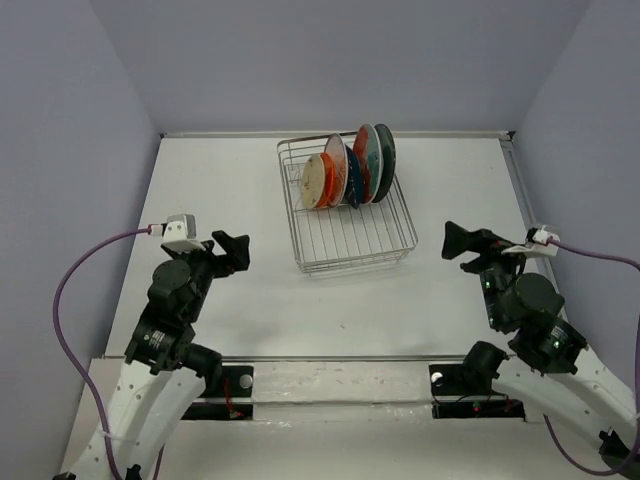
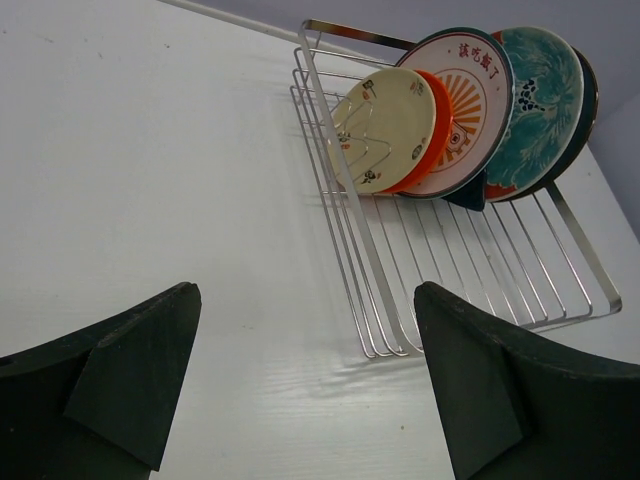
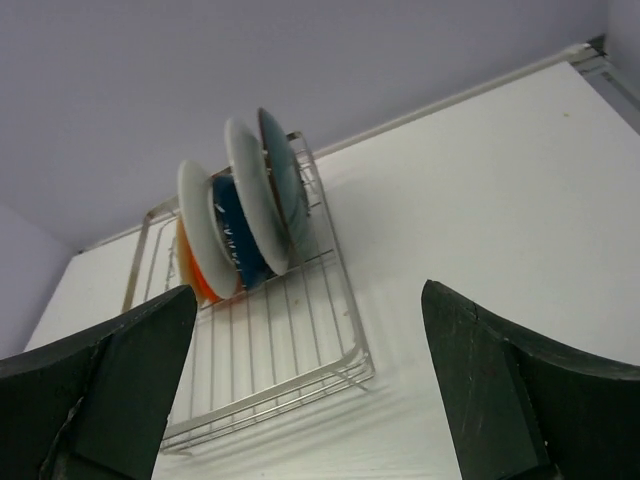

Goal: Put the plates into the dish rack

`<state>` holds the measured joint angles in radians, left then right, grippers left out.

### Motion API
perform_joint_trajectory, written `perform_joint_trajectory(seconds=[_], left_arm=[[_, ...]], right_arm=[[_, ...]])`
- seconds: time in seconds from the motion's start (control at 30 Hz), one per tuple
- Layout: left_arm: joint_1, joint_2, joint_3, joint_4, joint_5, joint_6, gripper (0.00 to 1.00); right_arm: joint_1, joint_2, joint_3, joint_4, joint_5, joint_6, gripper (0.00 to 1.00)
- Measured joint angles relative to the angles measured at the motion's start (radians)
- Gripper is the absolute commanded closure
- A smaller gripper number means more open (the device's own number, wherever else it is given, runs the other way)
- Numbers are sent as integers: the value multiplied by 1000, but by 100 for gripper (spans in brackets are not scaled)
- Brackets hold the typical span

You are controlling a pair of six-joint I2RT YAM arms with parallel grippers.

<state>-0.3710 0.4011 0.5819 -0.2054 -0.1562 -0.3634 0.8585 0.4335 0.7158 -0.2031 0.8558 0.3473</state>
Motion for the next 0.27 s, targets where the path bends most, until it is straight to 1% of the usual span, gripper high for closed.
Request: perform_joint_trajectory(seconds=[0.03, 0.1, 0.27], left_arm=[[0, 2, 0, 1, 0, 3, 1], [0, 6, 0, 6, -2, 11, 1], [0, 23, 0, 23, -2, 16, 1]], right_arm=[[0, -53, -46, 2, 17, 12, 0], [0, -100, -102, -5, 42, 28, 0], [0, -87, -140, -14, 54, 49, 0]])
